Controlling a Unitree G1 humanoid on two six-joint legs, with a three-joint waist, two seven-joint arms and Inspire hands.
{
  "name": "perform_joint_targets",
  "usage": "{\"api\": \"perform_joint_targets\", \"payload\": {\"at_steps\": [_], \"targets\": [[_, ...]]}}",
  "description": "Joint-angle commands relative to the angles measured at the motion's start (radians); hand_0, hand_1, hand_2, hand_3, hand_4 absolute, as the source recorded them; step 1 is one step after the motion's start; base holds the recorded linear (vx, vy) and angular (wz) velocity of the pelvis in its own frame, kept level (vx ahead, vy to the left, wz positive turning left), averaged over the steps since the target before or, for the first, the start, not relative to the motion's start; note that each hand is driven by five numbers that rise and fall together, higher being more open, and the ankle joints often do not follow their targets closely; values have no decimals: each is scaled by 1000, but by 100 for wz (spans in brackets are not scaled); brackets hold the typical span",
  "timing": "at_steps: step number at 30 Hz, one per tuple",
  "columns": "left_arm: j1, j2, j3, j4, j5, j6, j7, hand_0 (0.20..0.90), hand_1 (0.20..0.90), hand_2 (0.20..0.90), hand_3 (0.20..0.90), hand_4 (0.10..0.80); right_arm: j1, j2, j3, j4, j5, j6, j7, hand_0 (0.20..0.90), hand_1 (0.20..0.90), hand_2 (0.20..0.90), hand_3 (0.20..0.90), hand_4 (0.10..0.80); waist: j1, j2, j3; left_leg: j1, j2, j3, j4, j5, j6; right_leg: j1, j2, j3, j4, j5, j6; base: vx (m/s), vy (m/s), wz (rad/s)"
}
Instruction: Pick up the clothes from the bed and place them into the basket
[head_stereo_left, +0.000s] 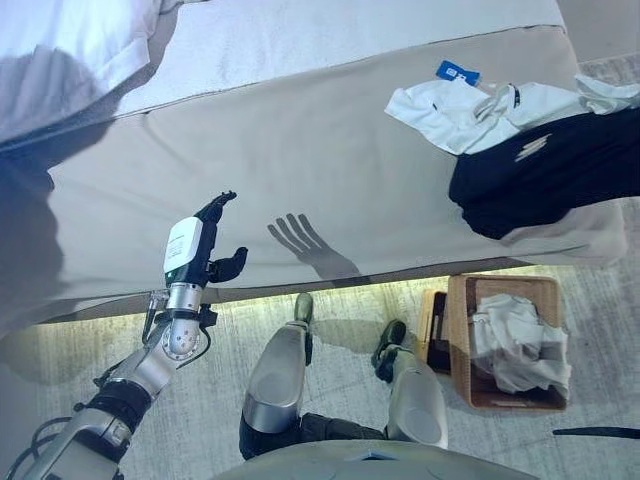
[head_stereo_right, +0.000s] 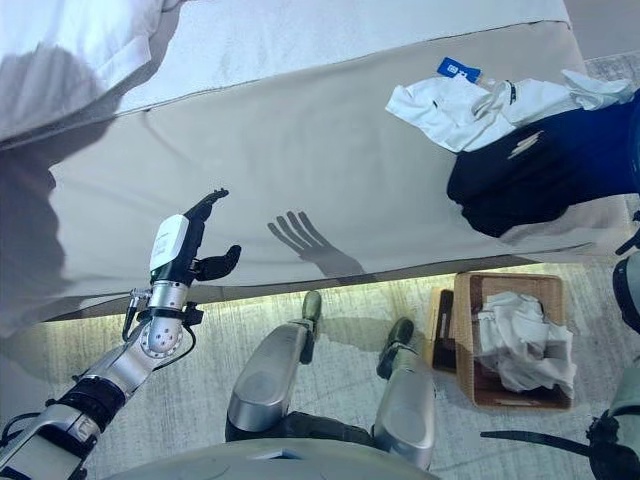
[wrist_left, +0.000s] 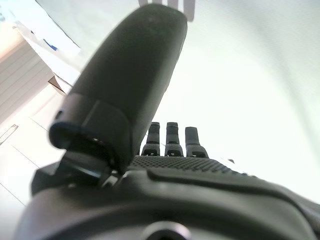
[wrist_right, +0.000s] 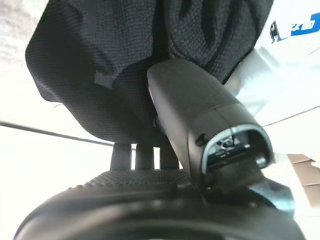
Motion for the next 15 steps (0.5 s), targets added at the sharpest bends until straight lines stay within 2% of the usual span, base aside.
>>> {"api": "perform_joint_targets", "payload": {"at_steps": [1, 2, 3, 6, 11, 15], "targets": [[17, 21, 12, -16, -31, -28, 40, 900, 900, 900, 900, 800, -128, -98, 72, -82, 15, -5, -8, 300, 300, 300, 200, 100, -8, -52, -117, -93, 18, -18, 38, -24, -20, -30, 49, -9, 31, -41, -26, -112, -22, -2], [9, 17, 10, -11, -30, -30, 46, 900, 900, 900, 900, 800, -132, -90, 80, -86, 5, 12, 27, 488, 488, 488, 420, 320, -7, -48, -113, -101, 16, -18, 33, -18, -21, -40, 50, -11, 33, -40, -27, -108, -7, 0], [6, 13, 11, -9, -28, -31, 50, 900, 900, 900, 900, 800, -134, -84, 87, -84, -4, 24, 63, 900, 900, 900, 900, 800, -7, -44, -110, -106, 15, -19, 27, -12, -22, -46, 51, -12, 33, -39, -27, -78, 0, 1], [10, 9, 17, -1, -24, -41, 59, 900, 900, 900, 900, 800, -125, -67, 110, -67, -13, 42, 132, 900, 900, 900, 900, 800, -4, -34, -105, -104, 14, -24, 2, 4, -24, -49, 53, -18, 25, -36, -29, -25, -1, 2], [23, 17, 28, -1, -20, -53, 54, 900, 900, 900, 900, 800, -145, -45, 130, -26, -30, 31, 169, 900, 900, 900, 900, 800, 7, -28, -109, -97, 10, -28, -9, 8, -25, -44, 52, -30, 27, -41, -32, 3, -8, 3], [28, 21, 34, -9, -25, -60, 41, 900, 900, 900, 900, 800, -146, -46, 134, -28, 0, -30, 143, 900, 900, 900, 900, 800, 11, -27, -108, -94, 9, -34, -1, 5, -26, -37, 50, -37, 33, -45, -35, 18, -12, 7]]}}
